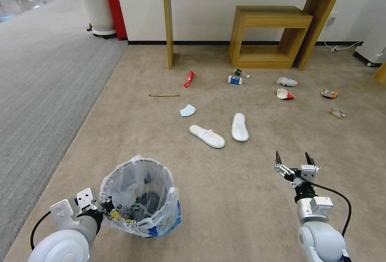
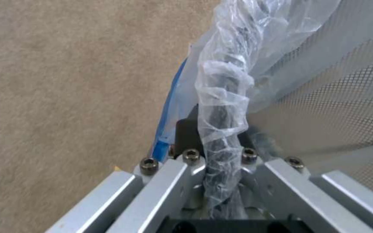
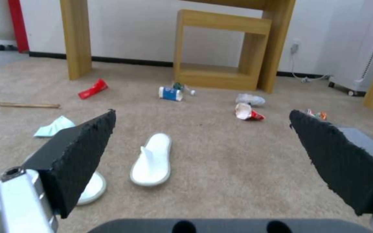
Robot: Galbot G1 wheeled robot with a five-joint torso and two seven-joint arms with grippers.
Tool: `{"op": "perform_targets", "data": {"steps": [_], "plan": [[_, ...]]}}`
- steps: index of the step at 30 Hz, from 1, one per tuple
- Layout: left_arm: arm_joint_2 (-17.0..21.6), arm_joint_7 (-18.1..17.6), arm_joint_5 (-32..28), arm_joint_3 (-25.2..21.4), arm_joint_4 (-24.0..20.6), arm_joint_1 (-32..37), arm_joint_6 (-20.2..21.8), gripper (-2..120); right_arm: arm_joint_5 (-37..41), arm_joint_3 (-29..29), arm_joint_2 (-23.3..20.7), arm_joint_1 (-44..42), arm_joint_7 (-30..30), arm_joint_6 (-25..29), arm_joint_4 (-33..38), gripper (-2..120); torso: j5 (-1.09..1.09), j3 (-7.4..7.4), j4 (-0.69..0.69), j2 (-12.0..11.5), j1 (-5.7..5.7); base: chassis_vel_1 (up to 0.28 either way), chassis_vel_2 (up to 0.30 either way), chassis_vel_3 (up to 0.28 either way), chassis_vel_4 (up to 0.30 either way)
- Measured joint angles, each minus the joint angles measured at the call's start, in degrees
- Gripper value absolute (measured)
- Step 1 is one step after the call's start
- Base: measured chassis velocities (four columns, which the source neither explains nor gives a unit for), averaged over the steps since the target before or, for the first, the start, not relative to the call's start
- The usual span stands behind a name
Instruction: Pick up the trash bin and place the garbage on the floor into it.
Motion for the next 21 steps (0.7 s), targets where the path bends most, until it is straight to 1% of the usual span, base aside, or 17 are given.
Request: {"op": "perform_targets", "data": {"steps": [21], "plan": [[-0.7,0.7,1.4,0.1,-0.1,0.4,0.0,0,-0.6,0.1,0.0,-0.2,0.1,0.1,0.0,99,0.0,0.0,0.0,0.0,0.0,-0.109,0.107,0.103,-0.107]]}}
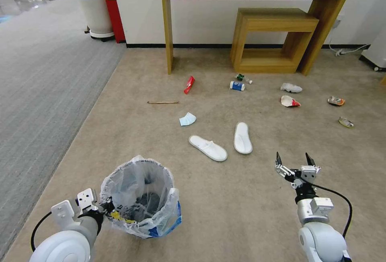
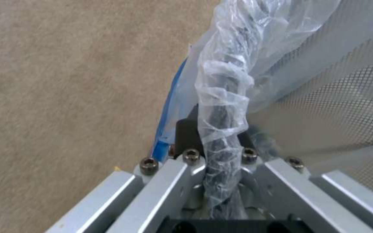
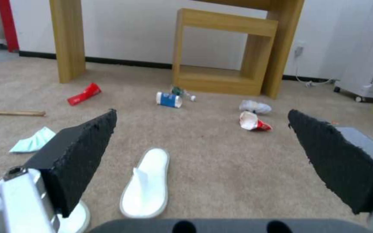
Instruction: Pick up the trash bin and place the garbage on the floor into it.
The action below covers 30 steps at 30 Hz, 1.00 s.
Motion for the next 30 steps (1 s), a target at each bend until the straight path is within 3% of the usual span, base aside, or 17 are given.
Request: {"op": "perform_targets", "data": {"steps": [30], "plan": [[0.2,0.1,0.1,-0.1,-0.2,0.0,0.0,0,0.1,0.2,0.0,-0.6,-0.2,-0.8,0.4,99,0.0,0.0,0.0,0.0,0.0,-0.108,0.112,0.11,-0.108]]}}
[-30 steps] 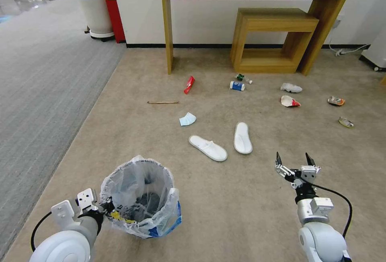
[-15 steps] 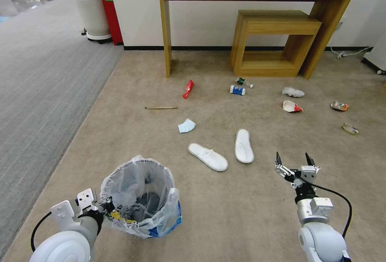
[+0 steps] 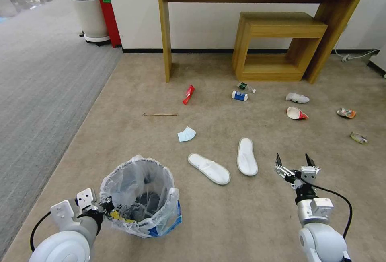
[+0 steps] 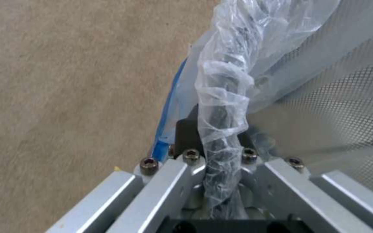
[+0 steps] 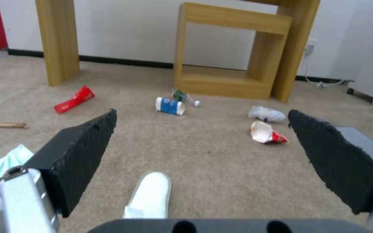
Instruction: Pick up the trash bin and place the garbage on the floor into it.
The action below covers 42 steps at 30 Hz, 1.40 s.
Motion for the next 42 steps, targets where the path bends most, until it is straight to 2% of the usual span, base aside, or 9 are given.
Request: {"op": "perform_targets", "data": {"steps": [35,42], "plan": [[-1.0,0.1,0.7,0.2,-0.6,0.6,0.0,0,-0.2,-0.9,0.1,0.3,0.4,1.2,-0.1,100,0.0,0.0,0.0,0.0,0.0,-0.114,0.118,0.111,-0.118],[-1.0,0.2,0.8,0.3,-0.4,0.6,0.0,0,1.7,-1.6,-2.0,-0.3,-2.3,0.4,0.3,100,0.01,0.0,0.0,0.0,0.0,-0.042,0.039,0.048,-0.036]]}}
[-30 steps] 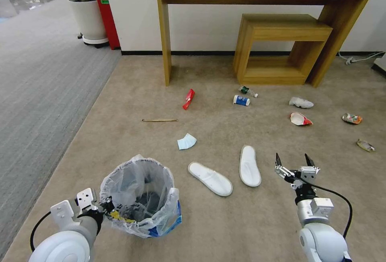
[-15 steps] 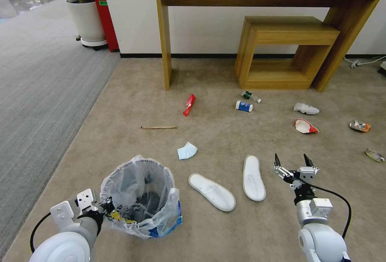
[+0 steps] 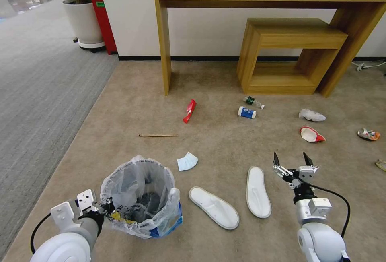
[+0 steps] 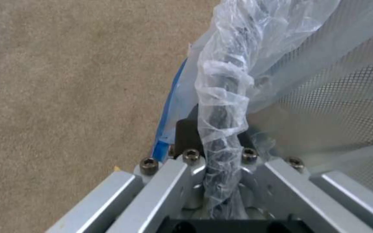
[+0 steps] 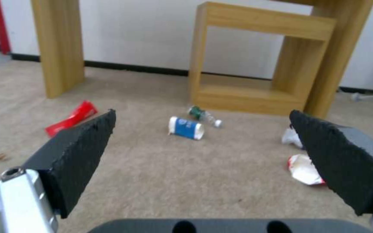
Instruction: Pick up the trash bin and place the garbage on the floor into it.
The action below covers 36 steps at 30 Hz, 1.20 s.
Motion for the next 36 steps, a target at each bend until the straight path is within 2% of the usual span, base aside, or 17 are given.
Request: {"op": "perform_targets", "data": {"steps": [6,8,9,12,17,21,29,36], "plan": [[-0.1,0.1,0.2,0.2,0.3,-0.1,0.0,0,6.5,0.0,-2.6,-1.1,-6.5,-3.3,1.4,100,-0.01,-0.01,0.0,0.0,0.0,0.0,0.0,0.0,0.0],[-0.1,0.2,0.3,0.3,0.5,-0.2,0.0,0,11.4,0.1,-4.5,-1.6,-12.8,-4.0,1.6,100,0.0,0.0,0.0,0.0,0.0,0.0,0.0,0.0,0.0],[-0.1,0.2,0.3,0.3,0.5,-0.2,0.0,0,11.4,0.1,-4.5,-1.6,-12.8,-4.0,1.6,100,0.0,0.0,0.0,0.0,0.0,0.0,0.0,0.0,0.0],[-0.3,0.3,0.6,0.5,0.8,-0.3,0.0,0,14.4,0.3,-7.5,-2.3,-20.2,-3.8,1.5,100,0.0,0.0,0.0,0.0,0.0,0.0,0.0,0.0,0.0],[-0.3,0.4,0.7,0.6,1.2,-0.5,0.0,0,15.4,0.0,-11.7,-3.7,-23.4,-3.0,1.1,100,0.0,0.0,0.0,0.0,0.0,0.0,0.0,0.0,0.0],[-0.4,0.4,0.8,0.9,1.7,-0.9,0.0,0,15.5,-0.5,-16.0,-5.1,-29.1,-0.5,0.2,100,0.01,0.0,0.0,0.0,0.0,0.0,0.0,0.0,0.0],[-0.4,0.6,1.1,1.3,2.0,-1.0,0.0,0,14.4,-1.9,-20.7,-7.2,-36.3,2.6,-1.5,96,0.0,0.0,0.0,0.0,0.0,0.0,0.0,0.0,0.0],[-0.6,0.8,1.6,1.5,2.2,-1.0,0.0,0,12.3,-4.4,-22.4,-9.0,-36.3,3.0,-1.7,89,0.0,0.0,0.0,0.0,0.0,0.0,0.0,0.0,0.0]]}}
